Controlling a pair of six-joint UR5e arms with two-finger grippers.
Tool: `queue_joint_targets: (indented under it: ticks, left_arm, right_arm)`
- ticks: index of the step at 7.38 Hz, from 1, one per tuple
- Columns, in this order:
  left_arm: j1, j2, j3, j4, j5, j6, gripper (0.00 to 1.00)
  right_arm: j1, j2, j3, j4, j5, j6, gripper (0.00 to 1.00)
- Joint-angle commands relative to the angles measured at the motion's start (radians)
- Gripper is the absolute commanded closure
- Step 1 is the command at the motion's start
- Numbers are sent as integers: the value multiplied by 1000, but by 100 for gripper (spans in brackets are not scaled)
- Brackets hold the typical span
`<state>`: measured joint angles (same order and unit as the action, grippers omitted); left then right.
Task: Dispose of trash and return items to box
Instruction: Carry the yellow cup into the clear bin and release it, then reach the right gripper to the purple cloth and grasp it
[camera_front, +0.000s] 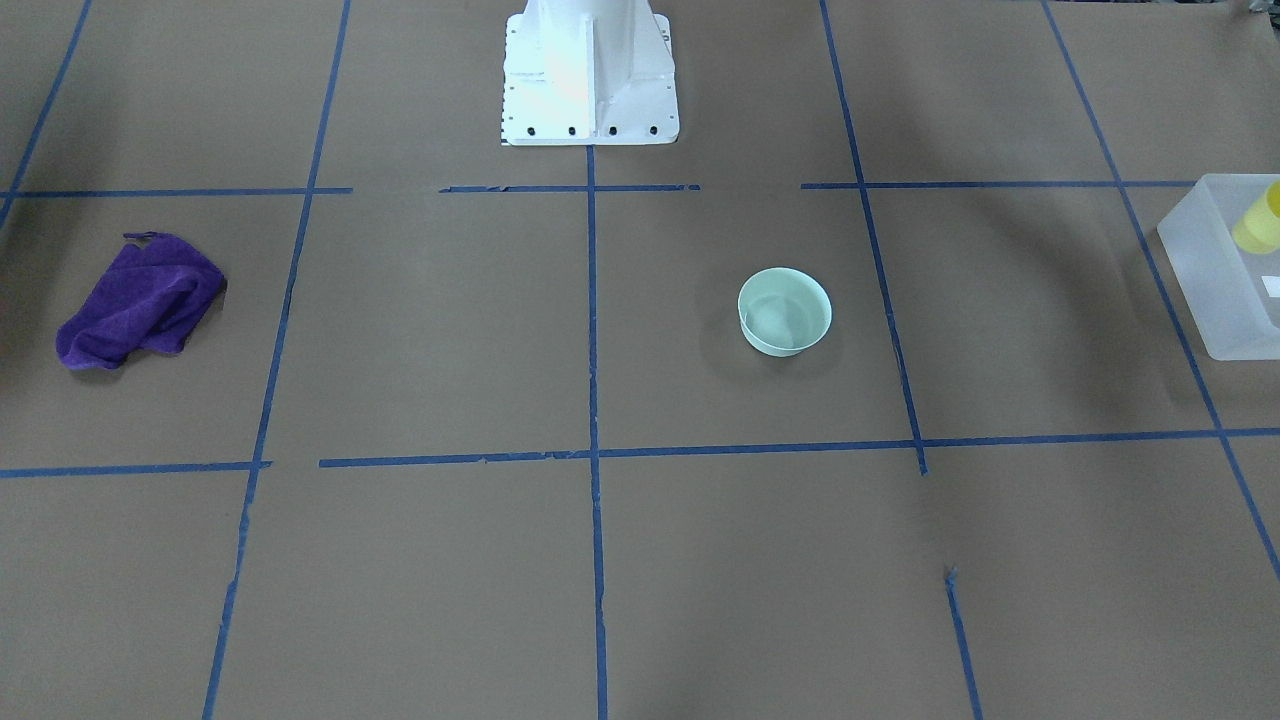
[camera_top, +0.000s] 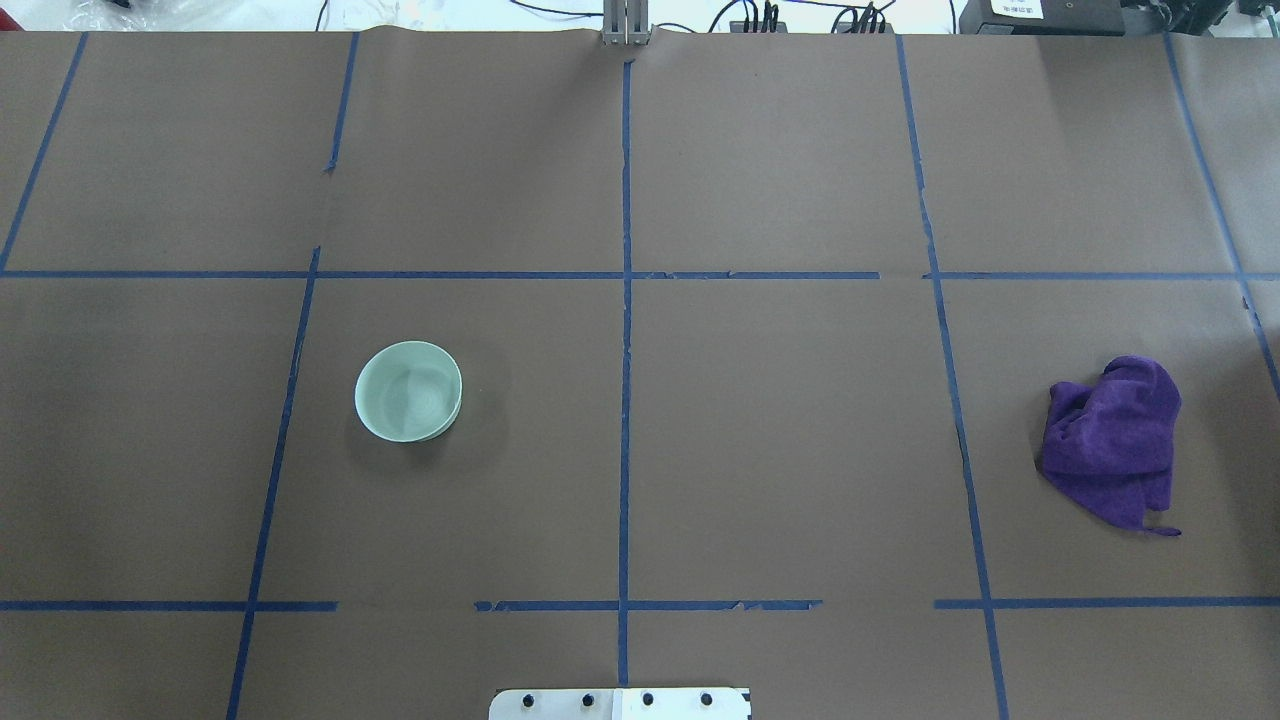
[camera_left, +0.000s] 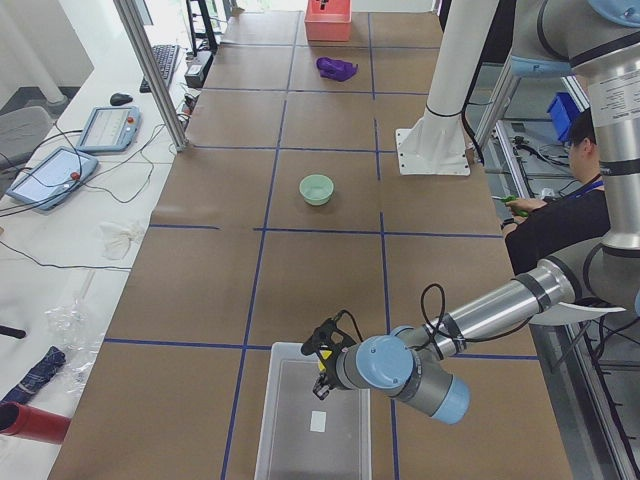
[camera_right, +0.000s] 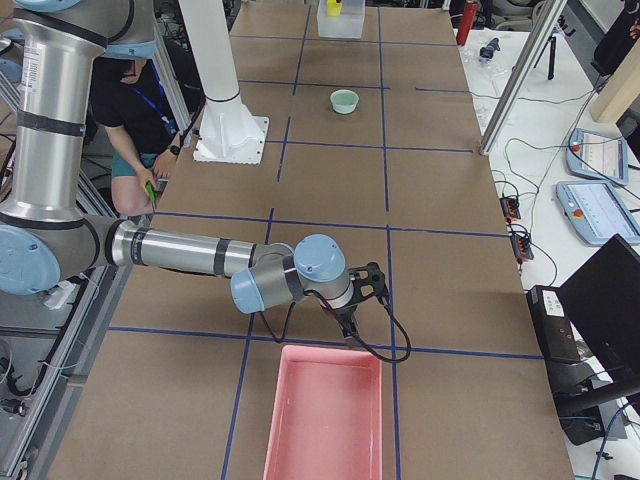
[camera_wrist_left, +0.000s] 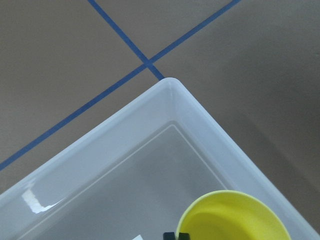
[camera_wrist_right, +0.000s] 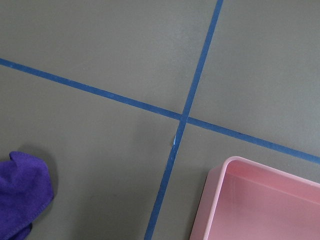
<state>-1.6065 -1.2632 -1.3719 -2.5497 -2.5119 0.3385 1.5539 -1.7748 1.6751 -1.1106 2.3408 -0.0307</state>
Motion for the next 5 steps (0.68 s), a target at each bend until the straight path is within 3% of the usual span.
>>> queue_joint_targets:
  ticks: [1,3,4,5]
  left_arm:
    - [57,4,35,0,-8,-12,100]
    - [60,4,50,-6,-8,-10,45]
    - [60,2,50,-29,-7,-10,11]
    - [60,2,45,-64,-2,-19,0]
  right_arm:
    - [0,1,2,0,-1,0,0]
    - [0,1,2,0,0,0,0]
    - [0,1,2,0,0,2,0]
    - [0,3,6,2,2,3,0]
